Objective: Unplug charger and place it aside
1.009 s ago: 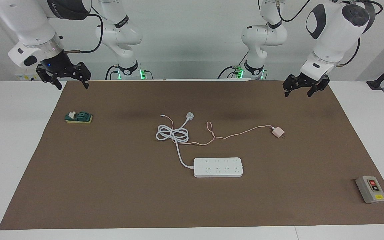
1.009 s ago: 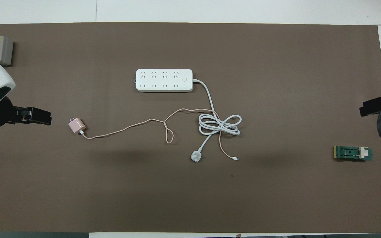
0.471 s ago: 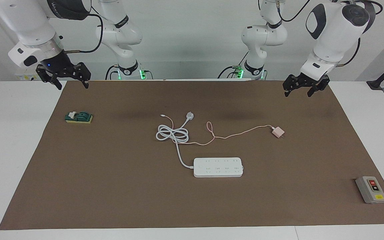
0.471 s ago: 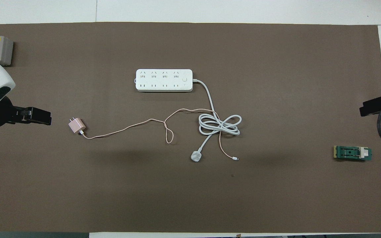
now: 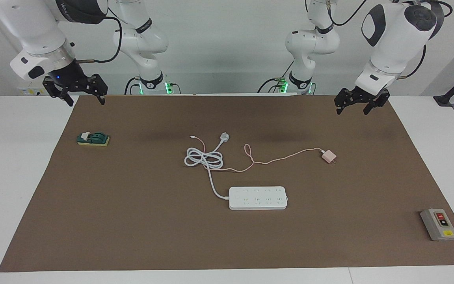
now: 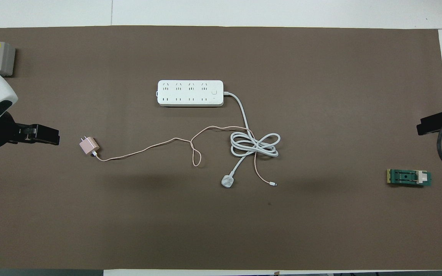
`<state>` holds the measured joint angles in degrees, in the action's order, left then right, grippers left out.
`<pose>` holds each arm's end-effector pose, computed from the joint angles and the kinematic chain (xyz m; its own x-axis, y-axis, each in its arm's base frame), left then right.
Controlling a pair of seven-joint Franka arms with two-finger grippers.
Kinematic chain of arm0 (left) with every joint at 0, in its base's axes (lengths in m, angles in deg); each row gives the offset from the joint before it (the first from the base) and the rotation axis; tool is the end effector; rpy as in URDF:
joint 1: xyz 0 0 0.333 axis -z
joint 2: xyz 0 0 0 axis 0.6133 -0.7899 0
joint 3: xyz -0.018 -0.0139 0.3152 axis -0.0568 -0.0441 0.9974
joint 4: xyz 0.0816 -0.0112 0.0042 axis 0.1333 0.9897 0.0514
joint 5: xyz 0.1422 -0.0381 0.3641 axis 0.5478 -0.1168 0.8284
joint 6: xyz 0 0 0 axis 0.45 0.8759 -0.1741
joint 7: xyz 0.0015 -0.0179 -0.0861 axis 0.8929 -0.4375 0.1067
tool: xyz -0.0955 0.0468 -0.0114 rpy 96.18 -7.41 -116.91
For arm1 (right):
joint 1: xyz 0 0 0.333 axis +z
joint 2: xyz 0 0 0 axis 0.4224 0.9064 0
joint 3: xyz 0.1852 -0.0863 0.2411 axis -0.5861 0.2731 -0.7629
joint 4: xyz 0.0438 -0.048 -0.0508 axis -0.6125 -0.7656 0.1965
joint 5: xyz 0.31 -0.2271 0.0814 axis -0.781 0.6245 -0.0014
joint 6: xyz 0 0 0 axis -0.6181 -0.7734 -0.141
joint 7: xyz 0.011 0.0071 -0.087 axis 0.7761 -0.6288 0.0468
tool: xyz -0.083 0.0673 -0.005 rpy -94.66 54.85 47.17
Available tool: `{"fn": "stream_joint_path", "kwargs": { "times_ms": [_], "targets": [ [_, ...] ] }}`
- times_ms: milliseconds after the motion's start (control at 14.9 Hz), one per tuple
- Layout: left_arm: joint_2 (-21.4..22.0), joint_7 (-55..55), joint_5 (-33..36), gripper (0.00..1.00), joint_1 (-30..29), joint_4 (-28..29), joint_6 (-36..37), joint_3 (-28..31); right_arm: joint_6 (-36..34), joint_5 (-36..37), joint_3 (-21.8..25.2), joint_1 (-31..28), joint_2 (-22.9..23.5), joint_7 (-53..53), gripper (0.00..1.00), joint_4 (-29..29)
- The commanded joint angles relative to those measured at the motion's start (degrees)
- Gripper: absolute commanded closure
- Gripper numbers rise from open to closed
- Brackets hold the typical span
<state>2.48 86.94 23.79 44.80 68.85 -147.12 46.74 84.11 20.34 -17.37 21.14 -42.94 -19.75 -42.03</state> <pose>0.5174 -0.0514 0.5658 0.9926 -0.1094 -0.0529 -0.1098 -0.9939 -0.0045 0.5318 -0.0404 0.6202 0.9965 0.0521 -0.0648 0.0527 -0.9986 0.0074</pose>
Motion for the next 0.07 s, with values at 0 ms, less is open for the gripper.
{"fn": "stream_joint_path", "kwargs": {
  "times_ms": [0],
  "targets": [
    [0.0, -1.0, -0.2, 0.0, -0.3, -0.6, -0.1, 0.1, -0.1, -0.4, -0.7, -0.7, -0.8, -1.0, 0.0, -1.1]
  ]
}}
